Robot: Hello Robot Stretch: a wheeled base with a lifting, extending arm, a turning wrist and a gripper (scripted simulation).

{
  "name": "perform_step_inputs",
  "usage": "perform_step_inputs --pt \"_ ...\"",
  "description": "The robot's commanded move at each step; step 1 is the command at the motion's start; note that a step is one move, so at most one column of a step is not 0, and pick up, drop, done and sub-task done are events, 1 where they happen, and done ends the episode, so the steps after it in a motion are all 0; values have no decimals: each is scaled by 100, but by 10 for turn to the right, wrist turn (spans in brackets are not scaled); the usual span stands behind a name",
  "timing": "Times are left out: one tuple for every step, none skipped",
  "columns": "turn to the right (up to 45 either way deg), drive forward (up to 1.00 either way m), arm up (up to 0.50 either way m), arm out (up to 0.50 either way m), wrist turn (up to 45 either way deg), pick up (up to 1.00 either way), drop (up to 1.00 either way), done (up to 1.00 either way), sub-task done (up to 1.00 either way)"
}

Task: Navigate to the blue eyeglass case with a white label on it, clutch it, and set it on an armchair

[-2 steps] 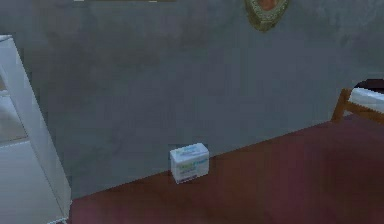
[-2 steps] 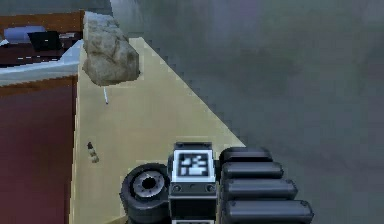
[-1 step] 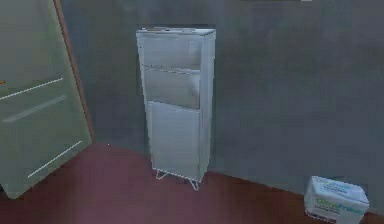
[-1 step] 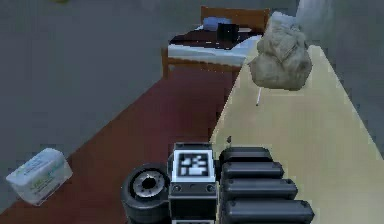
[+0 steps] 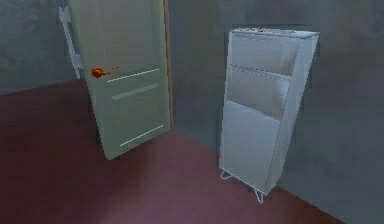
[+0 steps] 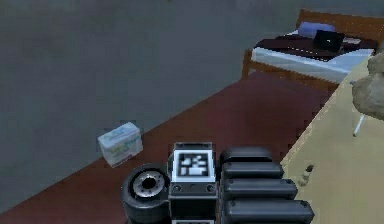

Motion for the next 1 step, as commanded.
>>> perform_step_inputs --pt "-30 0 0 0 0 0 0 0 0"
